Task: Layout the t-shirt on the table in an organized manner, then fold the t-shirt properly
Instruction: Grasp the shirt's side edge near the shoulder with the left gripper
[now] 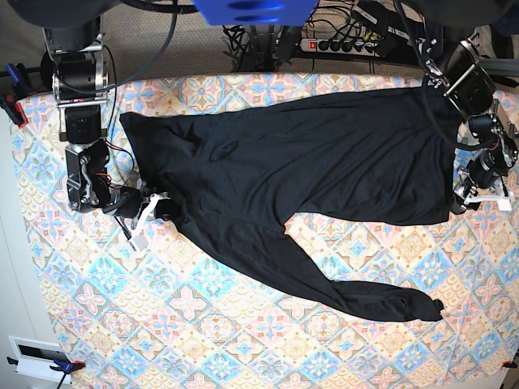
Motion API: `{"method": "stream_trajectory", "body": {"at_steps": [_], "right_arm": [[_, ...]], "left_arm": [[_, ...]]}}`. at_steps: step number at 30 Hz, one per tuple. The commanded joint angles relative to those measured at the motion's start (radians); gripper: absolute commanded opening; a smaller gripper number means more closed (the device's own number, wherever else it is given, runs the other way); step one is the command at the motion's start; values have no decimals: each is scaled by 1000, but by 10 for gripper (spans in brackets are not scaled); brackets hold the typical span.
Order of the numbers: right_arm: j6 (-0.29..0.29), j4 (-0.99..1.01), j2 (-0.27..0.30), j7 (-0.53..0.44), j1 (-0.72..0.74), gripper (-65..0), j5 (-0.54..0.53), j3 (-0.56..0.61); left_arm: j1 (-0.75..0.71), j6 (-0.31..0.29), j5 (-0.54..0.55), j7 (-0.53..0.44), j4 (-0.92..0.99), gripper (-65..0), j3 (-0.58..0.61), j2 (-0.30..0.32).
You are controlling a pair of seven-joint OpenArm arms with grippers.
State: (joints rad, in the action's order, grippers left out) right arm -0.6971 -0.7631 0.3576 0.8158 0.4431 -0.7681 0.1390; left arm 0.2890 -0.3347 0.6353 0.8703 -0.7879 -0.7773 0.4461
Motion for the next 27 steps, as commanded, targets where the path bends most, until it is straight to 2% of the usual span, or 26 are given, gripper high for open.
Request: {"method": "stream_trajectory", "body": {"at_steps": [1, 4, 7, 13, 16, 19, 22, 27], "right_arm": [[-1, -3, 8, 43, 7, -650, 28, 0], [-1, -3, 8, 43, 7, -650, 28, 0], [-1, -3, 8, 43, 7, -650, 28, 0], [-1, -3, 7, 43, 7, -650, 28, 0], [-1, -3, 7, 43, 7, -650, 28, 0], [-1, -3, 7, 43, 7, -650, 28, 0], [-1, -3, 7, 43, 7, -650, 28, 0], [-1, -3, 7, 43, 7, -650, 28, 0]], "left_arm": [[-4, 7, -10, -9, -9, -355, -1, 23], [-10, 7, -10, -16, -8, -355, -1, 49], [-9, 7, -10, -13, -8, -356, -1, 49], [-4, 7, -2, -12, -8, -356, 42, -2], [0, 7, -9, -12, -8, -357, 45, -46], [11, 7, -10, 20, -8, -357, 46, -74], [25, 7, -9, 54, -8, -357, 46, -82], [31, 7, -9, 54, -8, -360, 46, -91]]}}
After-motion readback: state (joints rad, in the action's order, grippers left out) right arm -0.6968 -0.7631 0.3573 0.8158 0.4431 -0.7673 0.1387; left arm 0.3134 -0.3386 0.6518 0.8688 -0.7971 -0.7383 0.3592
